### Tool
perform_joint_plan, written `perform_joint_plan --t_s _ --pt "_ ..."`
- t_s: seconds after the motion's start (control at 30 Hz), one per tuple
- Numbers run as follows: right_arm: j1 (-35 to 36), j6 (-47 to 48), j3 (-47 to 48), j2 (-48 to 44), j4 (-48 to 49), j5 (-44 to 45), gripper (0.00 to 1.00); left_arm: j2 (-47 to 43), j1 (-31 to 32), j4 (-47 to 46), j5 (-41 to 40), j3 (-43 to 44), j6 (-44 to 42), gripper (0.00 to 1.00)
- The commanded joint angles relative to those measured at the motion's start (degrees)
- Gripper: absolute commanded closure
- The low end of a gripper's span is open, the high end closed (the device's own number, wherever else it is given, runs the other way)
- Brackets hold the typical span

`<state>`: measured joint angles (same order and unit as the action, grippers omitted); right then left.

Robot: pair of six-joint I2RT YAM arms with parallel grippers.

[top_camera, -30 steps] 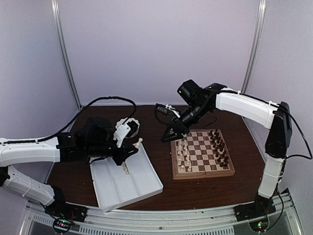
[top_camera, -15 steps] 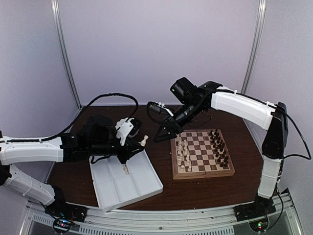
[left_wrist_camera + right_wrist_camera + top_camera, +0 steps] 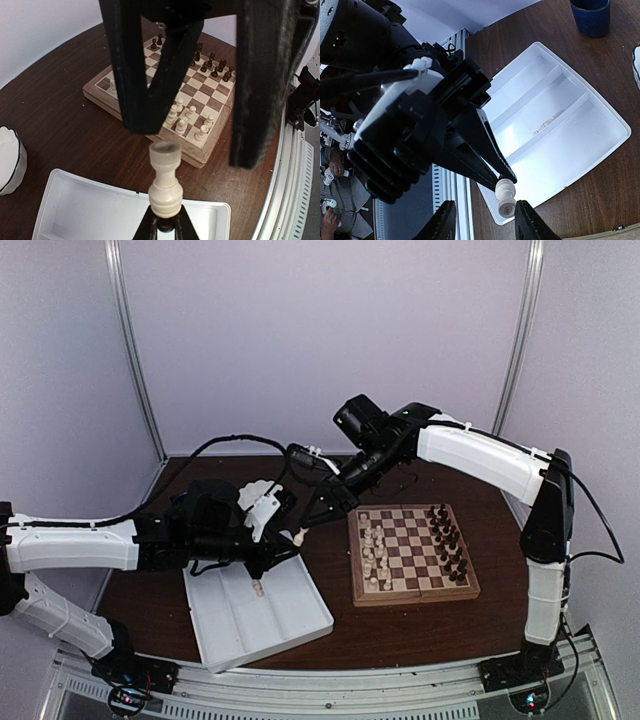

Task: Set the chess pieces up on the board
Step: Pick up the rook from the chess pile.

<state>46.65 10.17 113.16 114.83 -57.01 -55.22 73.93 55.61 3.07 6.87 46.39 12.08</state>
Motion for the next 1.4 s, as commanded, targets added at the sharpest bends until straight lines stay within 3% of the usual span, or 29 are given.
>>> perform_joint_plan --t_s 0.0,0.37,0.8,1.1,1.37 --pt "0.46 0.15 -0.69 0.05 -0.73 1.82 0.56 -0.80 0.17 -2.72 0.41 1.63 -0.04 0.98" --pt "0.58 -0.91 -0.58 1.34 -0.25 2.95 0.58 -0.82 0.15 -4.92 1.49 1.56 0.31 0.99" --pt "0.60 0.74 -0.03 1.55 -1.37 3.62 0.87 -0.79 0.19 -4.85 -0.81 0.77 0.38 0.98" --pt "-8.14 9.13 5.25 2.88 -3.04 24.47 0.87 -1.96 0.17 -2.36 -2.75 -2.04 1.21 0.99" --pt "-14.48 12.55 18.81 15.96 -8.61 36.51 0.87 -2.16 0.17 -2.17 -2.67 -2.80 1.21 0.99"
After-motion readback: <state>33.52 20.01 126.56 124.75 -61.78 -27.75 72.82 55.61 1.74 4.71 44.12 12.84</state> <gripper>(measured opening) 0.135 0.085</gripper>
